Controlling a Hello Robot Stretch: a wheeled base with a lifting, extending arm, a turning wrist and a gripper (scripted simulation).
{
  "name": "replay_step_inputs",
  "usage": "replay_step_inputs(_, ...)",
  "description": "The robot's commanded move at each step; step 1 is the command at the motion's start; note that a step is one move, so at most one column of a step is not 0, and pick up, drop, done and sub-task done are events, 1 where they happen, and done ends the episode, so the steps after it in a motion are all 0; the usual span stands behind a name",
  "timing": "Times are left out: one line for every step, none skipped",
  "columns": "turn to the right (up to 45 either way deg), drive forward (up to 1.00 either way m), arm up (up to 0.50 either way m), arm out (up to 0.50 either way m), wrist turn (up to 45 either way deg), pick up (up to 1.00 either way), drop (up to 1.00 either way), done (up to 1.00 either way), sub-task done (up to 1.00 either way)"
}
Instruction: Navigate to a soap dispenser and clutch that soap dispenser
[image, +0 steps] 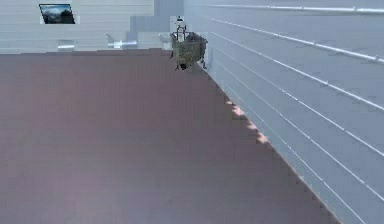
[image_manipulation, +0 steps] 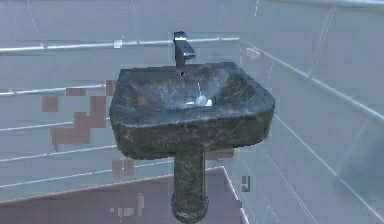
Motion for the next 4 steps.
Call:
replay_step_inputs(3.0,0.0,0.0,0.0,0.0,0.0,0.0,0.0,0.0)
replay_step_inputs(45.0,0.0,0.0,0.0,0.0,0.0,0.0,0.0,0.0)
replay_step_inputs(45.0,0.0,0.0,0.0,0.0,0.0,0.0,0.0,0.0)
replay_step_inputs(30.0,0.0,0.0,0.0,0.0,0.0,0.0,0.0,0.0)
